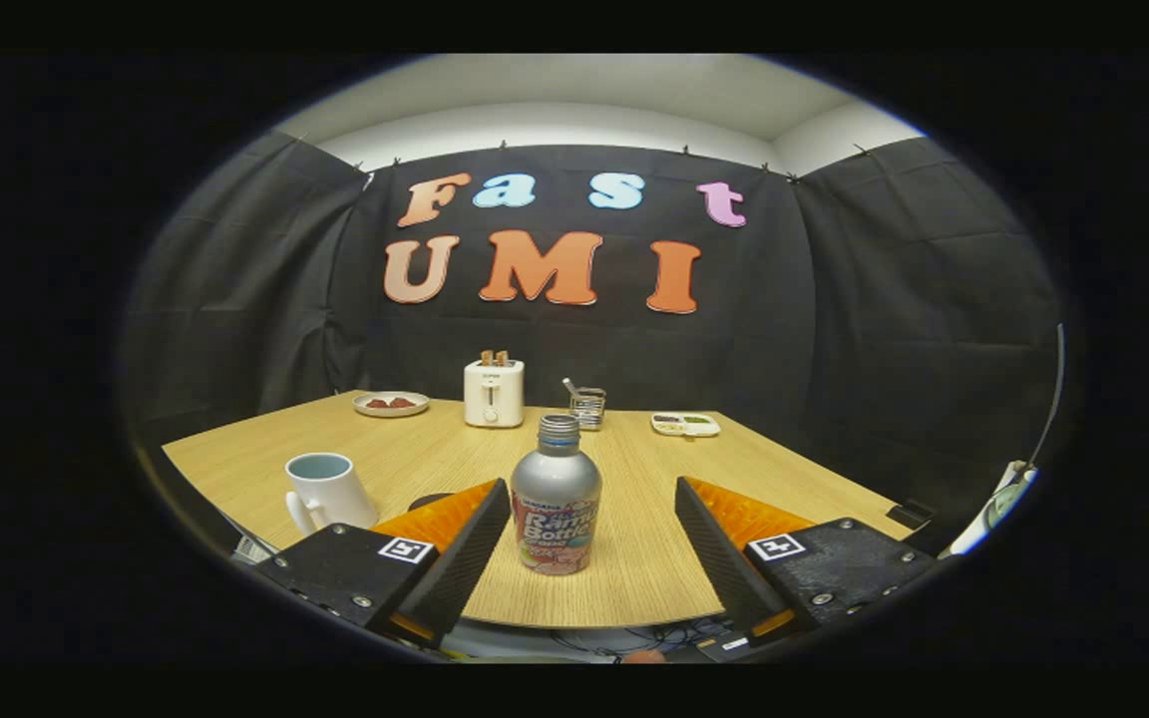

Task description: Take the bottle from table, then pour the juice into the cup, finally place the bottle on the coaster

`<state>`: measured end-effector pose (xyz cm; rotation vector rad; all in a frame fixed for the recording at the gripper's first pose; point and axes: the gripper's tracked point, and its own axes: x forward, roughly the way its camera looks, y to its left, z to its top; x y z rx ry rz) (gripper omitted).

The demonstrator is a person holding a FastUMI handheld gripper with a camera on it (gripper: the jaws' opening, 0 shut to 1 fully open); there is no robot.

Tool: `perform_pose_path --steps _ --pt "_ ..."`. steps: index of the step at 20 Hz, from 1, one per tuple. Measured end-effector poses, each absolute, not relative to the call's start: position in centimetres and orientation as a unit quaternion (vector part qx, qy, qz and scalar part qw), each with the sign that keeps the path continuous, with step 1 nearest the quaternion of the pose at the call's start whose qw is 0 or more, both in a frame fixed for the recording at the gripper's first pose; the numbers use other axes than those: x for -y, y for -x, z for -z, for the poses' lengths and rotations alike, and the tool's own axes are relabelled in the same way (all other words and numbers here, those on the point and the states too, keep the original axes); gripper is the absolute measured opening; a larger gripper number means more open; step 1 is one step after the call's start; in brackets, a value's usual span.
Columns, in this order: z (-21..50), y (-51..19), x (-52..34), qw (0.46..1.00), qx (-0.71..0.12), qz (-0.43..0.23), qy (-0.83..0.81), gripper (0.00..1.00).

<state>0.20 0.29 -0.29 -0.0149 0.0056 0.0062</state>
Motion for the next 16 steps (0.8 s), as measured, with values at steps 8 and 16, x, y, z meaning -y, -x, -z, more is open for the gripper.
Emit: perform_pose_path --steps 8,16 --pt "1.2 -0.8 -0.8 1.000 -0.009 -0.011 0.011 0.99" --pt "3.1 -2.5 -1.5 0.999 -0.028 -0.022 0.010 0.99"
